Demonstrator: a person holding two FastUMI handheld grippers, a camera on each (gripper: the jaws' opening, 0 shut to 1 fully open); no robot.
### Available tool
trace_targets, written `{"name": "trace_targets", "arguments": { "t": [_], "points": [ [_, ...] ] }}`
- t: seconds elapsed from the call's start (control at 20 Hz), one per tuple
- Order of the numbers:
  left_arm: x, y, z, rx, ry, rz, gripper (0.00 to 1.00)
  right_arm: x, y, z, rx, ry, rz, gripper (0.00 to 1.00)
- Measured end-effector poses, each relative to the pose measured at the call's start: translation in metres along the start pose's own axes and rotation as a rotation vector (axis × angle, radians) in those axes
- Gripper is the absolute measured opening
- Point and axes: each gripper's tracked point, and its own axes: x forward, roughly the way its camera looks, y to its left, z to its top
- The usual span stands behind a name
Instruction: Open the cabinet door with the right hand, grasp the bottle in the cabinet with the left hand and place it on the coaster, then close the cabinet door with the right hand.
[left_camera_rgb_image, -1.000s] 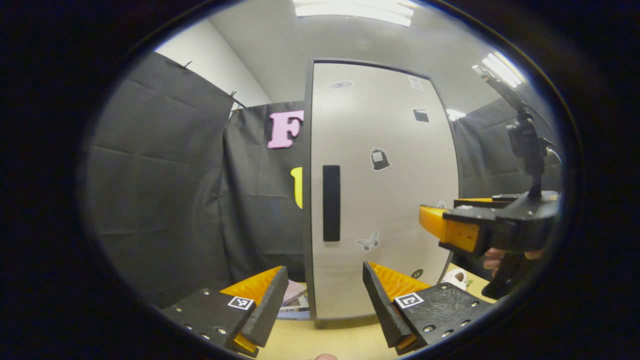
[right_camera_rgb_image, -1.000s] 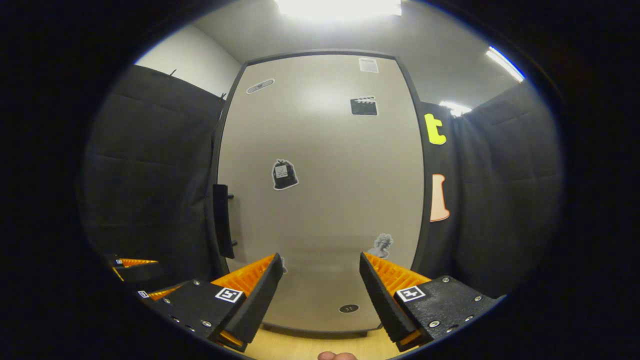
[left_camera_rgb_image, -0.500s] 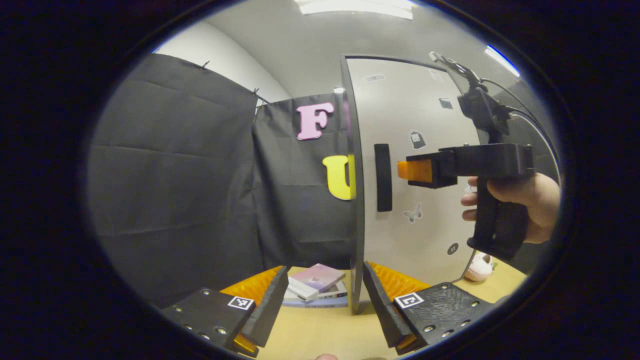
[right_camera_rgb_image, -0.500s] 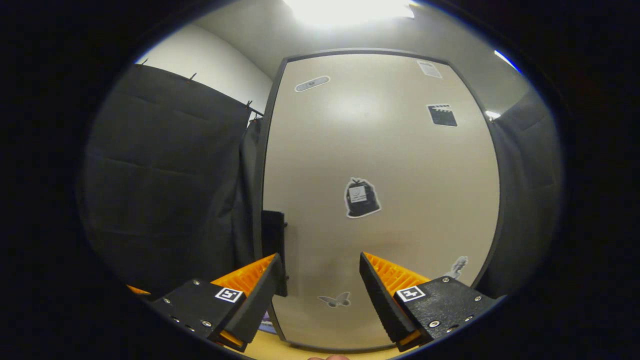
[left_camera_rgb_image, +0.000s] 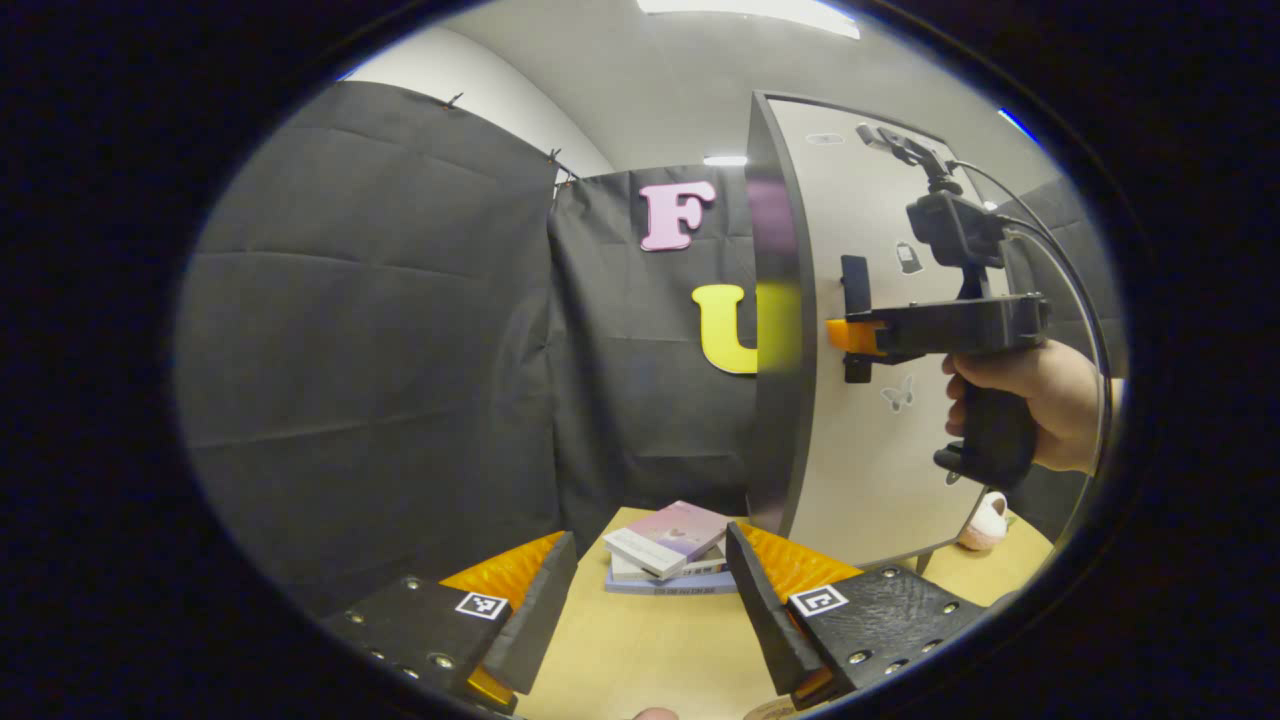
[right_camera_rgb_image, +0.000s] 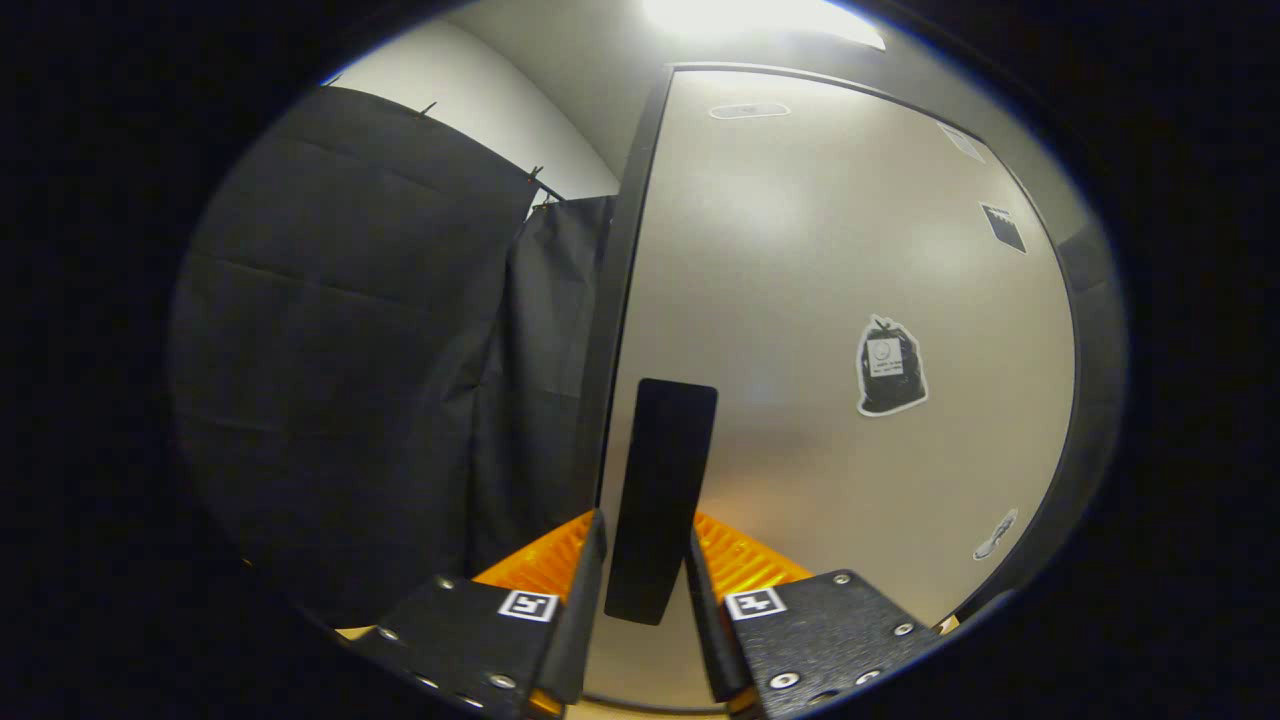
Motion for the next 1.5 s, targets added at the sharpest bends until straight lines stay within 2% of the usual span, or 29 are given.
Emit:
{"name": "trace_targets", "arguments": {
  "t": [0.05, 0.2, 0.35, 0.45, 0.55, 0.6, 0.65, 1.0, 1.15, 1.2, 1.25, 1.3, 1.4, 1.45, 1.5],
  "points": [
    [0.002, 0.005, -0.002, -0.007, 0.001, -0.001, 0.87, -0.011, -0.001, -0.002, 0.033, 0.014, 0.006, 0.36],
    [0.006, 0.019, -0.006, -0.011, -0.011, 0.000, 0.86, -0.013, 0.002, -0.003, 0.101, 0.064, 0.057, 0.30],
    [0.011, 0.027, 0.009, 0.086, -0.076, -0.005, 0.86, -0.019, 0.002, -0.003, 0.106, 0.079, 0.096, 0.23],
    [0.011, 0.011, 0.013, 0.084, -0.081, -0.053, 0.86, -0.030, 0.004, -0.002, 0.089, 0.100, 0.127, 0.23],
    [0.014, 0.006, 0.016, 0.071, -0.092, -0.066, 0.86, -0.043, 0.008, 0.001, 0.094, 0.112, 0.176, 0.23],
    [0.013, 0.005, 0.021, 0.072, -0.100, -0.061, 0.86, -0.049, 0.009, 0.004, 0.096, 0.113, 0.200, 0.23],
    [0.010, 0.005, 0.025, 0.081, -0.105, -0.048, 0.86, -0.058, 0.009, 0.007, 0.094, 0.113, 0.224, 0.18],
    [-0.035, -0.019, 0.032, 0.090, -0.095, -0.008, 0.86, -0.089, 0.006, 0.010, 0.107, 0.132, 0.331, 0.19],
    [-0.054, -0.035, 0.035, 0.105, -0.090, -0.006, 0.86, -0.101, 0.001, 0.011, 0.107, 0.138, 0.357, 0.19],
    [-0.061, -0.042, 0.034, 0.105, -0.088, -0.009, 0.93, -0.105, -0.001, 0.012, 0.108, 0.141, 0.364, 0.19],
    [-0.066, -0.048, 0.035, 0.105, -0.081, -0.012, 0.93, -0.110, -0.002, 0.012, 0.113, 0.145, 0.369, 0.19],
    [-0.071, -0.055, 0.033, 0.102, -0.077, -0.017, 0.86, -0.114, -0.005, 0.013, 0.118, 0.150, 0.370, 0.18],
    [-0.082, -0.069, 0.033, 0.094, -0.065, -0.030, 0.86, -0.119, -0.010, 0.011, 0.115, 0.153, 0.368, 0.19],
    [-0.084, -0.076, 0.033, 0.092, -0.062, -0.035, 0.93, -0.121, -0.014, 0.010, 0.116, 0.156, 0.364, 0.19],
    [-0.085, -0.081, 0.032, 0.092, -0.057, -0.040, 0.93, -0.124, -0.017, 0.010, 0.122, 0.159, 0.359, 0.19]
  ]
}}
